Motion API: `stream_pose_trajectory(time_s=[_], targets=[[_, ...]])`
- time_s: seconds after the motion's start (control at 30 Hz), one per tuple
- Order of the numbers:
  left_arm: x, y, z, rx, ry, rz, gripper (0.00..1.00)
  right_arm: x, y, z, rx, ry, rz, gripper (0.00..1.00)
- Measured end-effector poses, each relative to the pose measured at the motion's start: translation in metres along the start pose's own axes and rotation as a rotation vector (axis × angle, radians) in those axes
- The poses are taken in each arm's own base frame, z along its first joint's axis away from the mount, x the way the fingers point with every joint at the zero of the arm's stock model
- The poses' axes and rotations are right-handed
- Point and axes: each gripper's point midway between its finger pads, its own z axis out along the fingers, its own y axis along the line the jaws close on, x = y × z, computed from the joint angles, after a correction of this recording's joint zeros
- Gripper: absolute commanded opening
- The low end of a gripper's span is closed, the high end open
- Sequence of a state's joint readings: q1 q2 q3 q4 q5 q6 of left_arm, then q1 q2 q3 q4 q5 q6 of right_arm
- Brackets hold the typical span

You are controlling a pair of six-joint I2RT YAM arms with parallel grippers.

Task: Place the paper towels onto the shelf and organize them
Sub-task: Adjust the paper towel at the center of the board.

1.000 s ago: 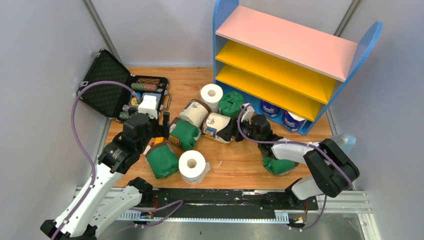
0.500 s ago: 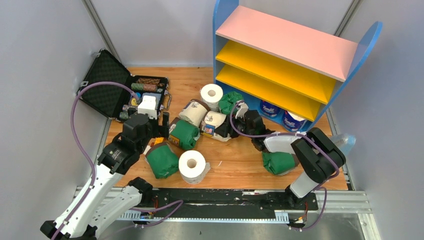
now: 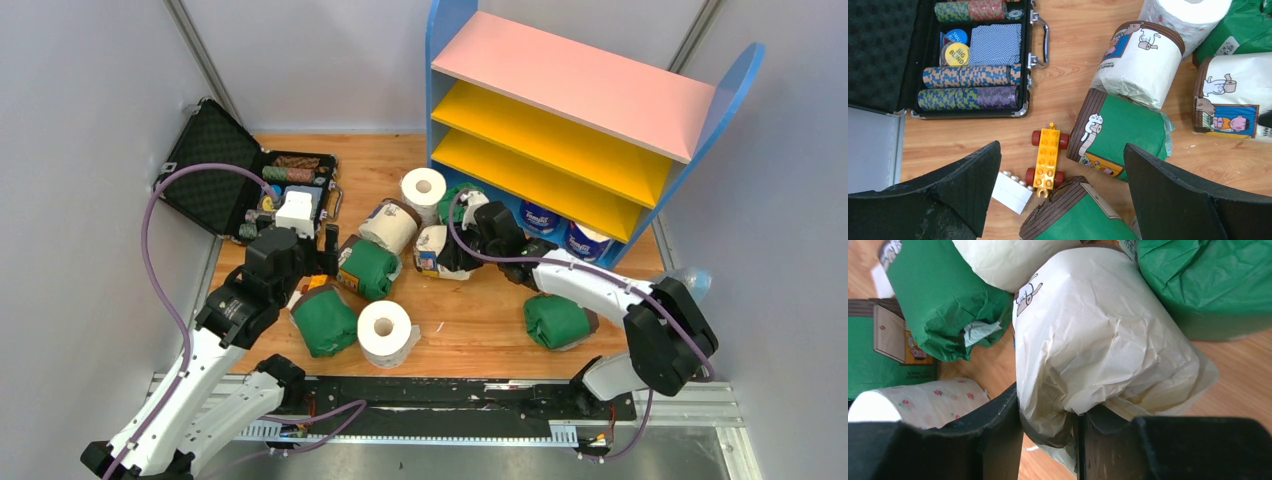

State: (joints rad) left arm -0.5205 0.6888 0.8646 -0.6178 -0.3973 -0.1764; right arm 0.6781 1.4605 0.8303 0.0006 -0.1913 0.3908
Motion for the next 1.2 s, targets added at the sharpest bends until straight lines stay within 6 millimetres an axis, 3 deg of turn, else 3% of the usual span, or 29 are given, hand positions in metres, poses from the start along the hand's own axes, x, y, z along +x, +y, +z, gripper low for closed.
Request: stream_pose_trajectory(time_s=[0.13,0.37,0.5,0.7,0.97,1.2], targets=[[0.0,0.0,0.0,0.003,0.001,-0.002,1.0,-0.001,0.0,-0.021,0.133,0.106,-0.068,0.26],[0.0,-0.001,-0.001,0.013,-0.001,-0.006,1.0,0.026,-0.019,-0.078,0.415,0.366,-0.182,0.28],[-0.002,0.0,-0.003,0.013,-0.012,-0.012,1.0,0.038,-0.028,-0.088,0.526,0.479,-0.255,0.35],[-0.003,0.001,-0.004,0.016,-0.018,-0.016,1.0,0.06,-0.046,-0.083,0.673,0.646,-0.362,0.55],[-0.003,0.0,-0.004,0.019,-0.017,-0.016,1.0,0.039,-0.024,-0.082,0.676,0.583,-0.434,0.63],[-0.003,0.0,-0.004,0.022,-0.017,-0.017,1.0,0.007,-0.004,-0.112,0.605,0.402,-0.402,0.63]])
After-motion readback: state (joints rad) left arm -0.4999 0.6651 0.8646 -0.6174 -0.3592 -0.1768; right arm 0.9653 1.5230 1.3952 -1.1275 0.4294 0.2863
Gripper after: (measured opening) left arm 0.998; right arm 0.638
